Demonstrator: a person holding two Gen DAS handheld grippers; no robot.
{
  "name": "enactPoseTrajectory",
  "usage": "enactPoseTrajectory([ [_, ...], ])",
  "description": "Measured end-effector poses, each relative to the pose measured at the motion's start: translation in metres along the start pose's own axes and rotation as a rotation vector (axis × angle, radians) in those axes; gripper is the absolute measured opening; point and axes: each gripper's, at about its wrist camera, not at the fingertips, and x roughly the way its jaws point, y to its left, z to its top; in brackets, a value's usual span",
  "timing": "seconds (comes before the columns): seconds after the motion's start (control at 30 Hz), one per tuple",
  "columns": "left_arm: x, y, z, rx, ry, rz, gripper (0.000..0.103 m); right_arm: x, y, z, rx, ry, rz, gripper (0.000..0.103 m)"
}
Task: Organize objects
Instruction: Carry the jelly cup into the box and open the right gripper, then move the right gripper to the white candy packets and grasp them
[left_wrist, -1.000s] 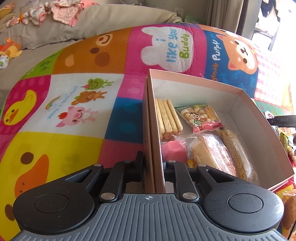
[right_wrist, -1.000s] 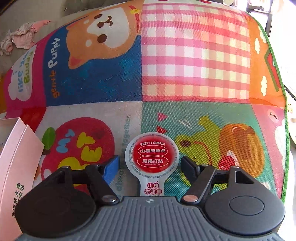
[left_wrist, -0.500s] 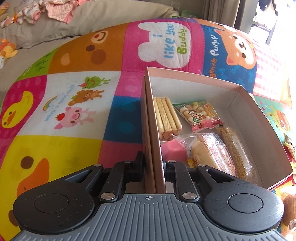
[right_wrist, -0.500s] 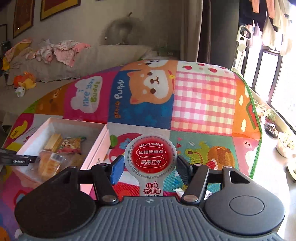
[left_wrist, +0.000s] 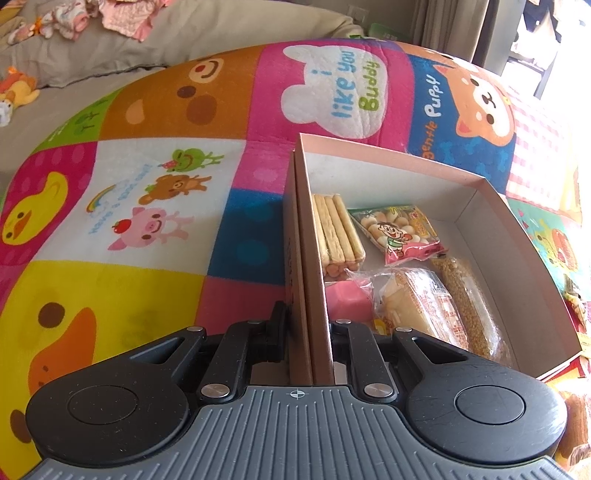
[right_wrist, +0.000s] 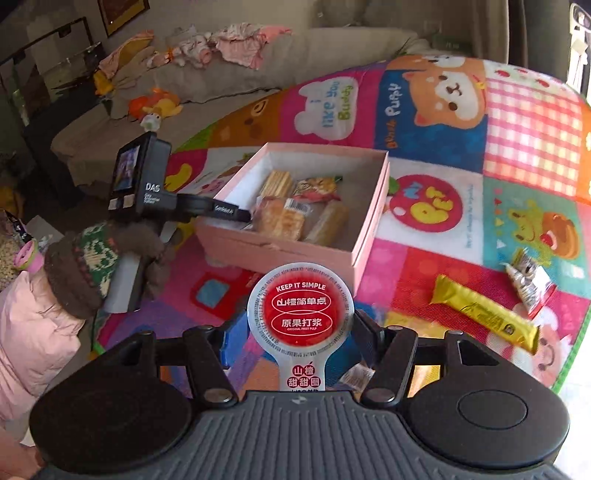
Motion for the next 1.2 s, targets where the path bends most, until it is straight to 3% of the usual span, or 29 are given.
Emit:
enactPoseTrajectory([
  [0.13,0.0,0.001,-0.001,0.003,-0.01,-0.005,0.016,0.013,0.013,0.001,-0.023,0.023,0.0,0.061],
  [0.23,-0.001,0.0,-0.003,0.007,-0.018,-0.005,0.016,0.016,0.012,0.016,-0.008,-0.008,-0.015,0.061],
  [0.47,-0.001,0.0,-0.004,0.007,-0.021,-0.006,0.016,0.011,-0.006,0.091,0.06,-0.23,-0.113,0.061],
  [0.5,-0.001,0.0,-0.004,0.006,-0.021,-0.008,0.016,0.015,-0.01,0.101,0.071,-0.249,-0.127,0.064],
  [0.53,-0.001,0.0,-0.004,0.006,-0.02,-0.01,0.016,0.019,-0.014,0.109,0.078,-0.257,-0.143,0.077],
  [0.6,-0.001,0.001,-0.004,0.009,-0.022,-0.014,0.016,0.026,-0.021,0.116,0.083,-0.278,-0.189,0.084],
  [0.77,-0.001,0.001,-0.005,0.011,-0.028,-0.013,0.016,0.031,-0.038,0.094,0.079,-0.236,-0.215,0.084],
  [0.97,-0.001,0.0,-0.005,0.009,-0.031,-0.009,0.016,0.028,-0.067,0.041,0.092,-0.174,-0.324,0.085],
  [1.2,-0.001,-0.001,-0.005,0.009,-0.033,0.002,0.016,0.026,-0.086,-0.02,0.165,-0.118,-0.309,0.089],
])
